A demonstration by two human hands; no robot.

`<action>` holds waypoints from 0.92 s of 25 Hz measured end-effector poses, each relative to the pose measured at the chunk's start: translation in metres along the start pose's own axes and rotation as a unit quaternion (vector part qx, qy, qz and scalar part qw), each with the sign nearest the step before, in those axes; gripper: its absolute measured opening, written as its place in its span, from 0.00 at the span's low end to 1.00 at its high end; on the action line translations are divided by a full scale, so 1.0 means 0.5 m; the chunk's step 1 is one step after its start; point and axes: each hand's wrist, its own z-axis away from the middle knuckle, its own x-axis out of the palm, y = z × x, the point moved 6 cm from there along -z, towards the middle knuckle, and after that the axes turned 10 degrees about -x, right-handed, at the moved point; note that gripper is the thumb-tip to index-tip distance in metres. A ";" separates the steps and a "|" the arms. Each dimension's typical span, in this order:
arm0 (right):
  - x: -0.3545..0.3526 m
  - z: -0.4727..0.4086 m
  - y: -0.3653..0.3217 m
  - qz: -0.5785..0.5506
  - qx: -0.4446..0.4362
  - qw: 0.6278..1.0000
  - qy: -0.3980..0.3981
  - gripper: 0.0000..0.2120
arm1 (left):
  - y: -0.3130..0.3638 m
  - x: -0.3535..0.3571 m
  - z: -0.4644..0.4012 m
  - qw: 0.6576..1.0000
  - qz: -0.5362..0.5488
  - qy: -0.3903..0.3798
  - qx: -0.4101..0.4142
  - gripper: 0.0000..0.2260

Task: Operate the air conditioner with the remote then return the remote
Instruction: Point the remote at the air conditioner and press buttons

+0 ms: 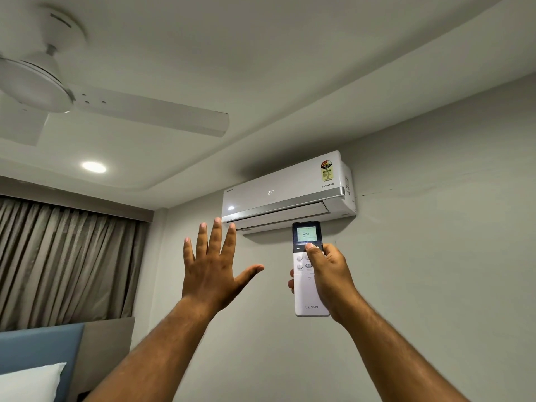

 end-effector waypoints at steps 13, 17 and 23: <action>-0.005 0.004 0.010 0.010 0.005 1.000 -0.002 0.10 | 0.004 0.004 0.004 1.000 0.003 -0.006 -0.005 0.45; -0.006 0.006 0.011 0.017 0.006 1.000 0.001 0.10 | 0.005 0.005 0.005 1.000 0.009 -0.008 -0.006 0.45; -0.005 0.006 0.007 0.011 0.007 1.000 0.001 0.10 | 0.002 0.001 0.004 1.000 0.016 -0.003 -0.006 0.45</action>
